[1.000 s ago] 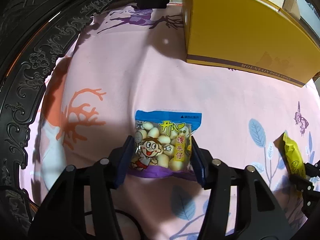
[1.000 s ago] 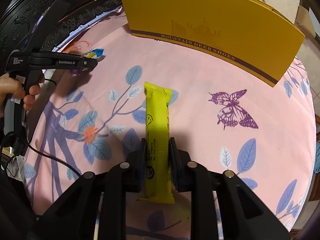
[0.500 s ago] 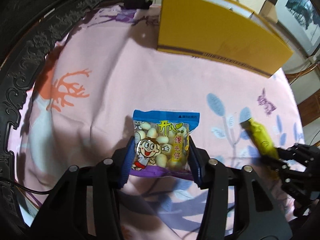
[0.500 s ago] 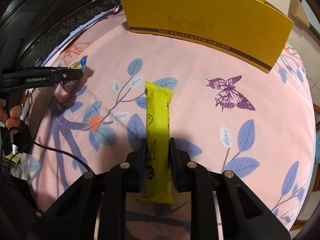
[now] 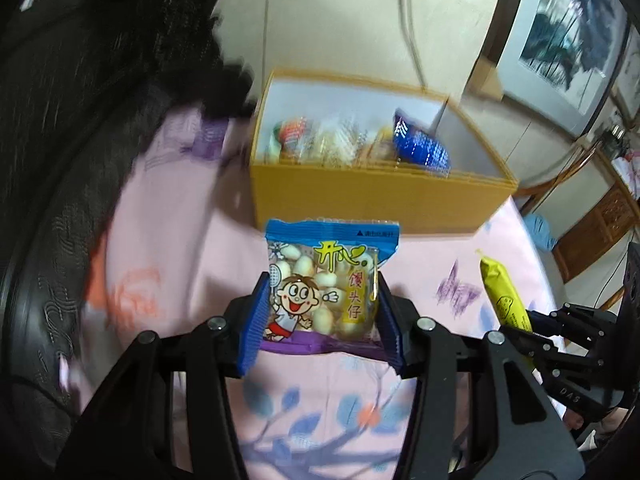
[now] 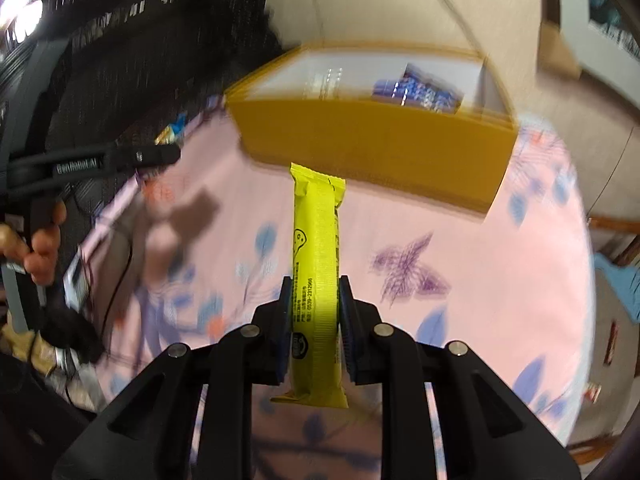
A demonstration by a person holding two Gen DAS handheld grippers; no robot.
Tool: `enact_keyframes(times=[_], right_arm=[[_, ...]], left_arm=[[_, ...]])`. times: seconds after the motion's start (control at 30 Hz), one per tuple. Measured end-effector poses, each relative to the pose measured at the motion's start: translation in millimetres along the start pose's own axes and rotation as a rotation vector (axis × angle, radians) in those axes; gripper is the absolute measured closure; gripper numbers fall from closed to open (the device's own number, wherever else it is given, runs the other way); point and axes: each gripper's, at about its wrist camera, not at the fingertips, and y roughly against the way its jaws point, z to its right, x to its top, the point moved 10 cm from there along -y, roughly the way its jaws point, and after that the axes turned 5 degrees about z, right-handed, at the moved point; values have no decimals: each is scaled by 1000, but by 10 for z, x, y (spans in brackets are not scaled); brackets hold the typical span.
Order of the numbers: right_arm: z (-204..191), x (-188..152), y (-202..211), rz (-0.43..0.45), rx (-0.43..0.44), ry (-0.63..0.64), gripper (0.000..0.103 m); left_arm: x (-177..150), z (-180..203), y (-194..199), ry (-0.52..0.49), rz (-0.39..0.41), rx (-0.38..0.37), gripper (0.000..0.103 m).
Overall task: Organize snacks
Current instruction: 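Carry both snacks over the yellow box and release them inside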
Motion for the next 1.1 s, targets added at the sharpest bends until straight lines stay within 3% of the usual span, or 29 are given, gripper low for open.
enact_keyframes(times=[0.27, 0.43, 0.57, 0.77, 0.8, 0.83, 0.87, 0.9, 1.0, 1.03, 1.07, 1.1], right_arm=[[297, 1289, 202, 246, -53, -6, 81], [535, 1784, 108, 307, -85, -35, 81], [690, 1985, -106, 300, -106, -41, 81], [798, 1968, -476, 243, -115, -52, 80], [821, 1933, -540, 220, -125, -59, 74], [836, 1900, -570, 207, -157, -57, 57], [846, 1901, -577, 208, -181, -53, 45], [843, 1894, -566, 219, -205, -47, 34], [797, 1848, -552, 213, -199, -55, 29], [797, 1829, -559, 200, -200, -61, 10], [793, 1805, -544, 199, -207, -70, 1], [782, 1787, -525, 201, -205, -73, 1]], left_arm=[[1169, 307, -41, 8, 135, -43, 53], [1770, 480, -251, 24, 177, -59, 53], [1943, 492, -585, 48, 142, -37, 53], [1879, 433, -954, 51, 77, 28, 49], [1846, 409, -982, 49, 70, 46, 44], [1823, 394, -1004, 42, 56, 63, 26], [1799, 371, -1013, 35, 48, 85, 15], [1781, 352, -1008, 24, 47, 111, 12], [1733, 352, -991, -4, 37, 128, 12], [1718, 346, -987, -4, 34, 132, 11], [1700, 341, -978, 0, 30, 129, 11], [1693, 337, -971, 2, 29, 128, 11]])
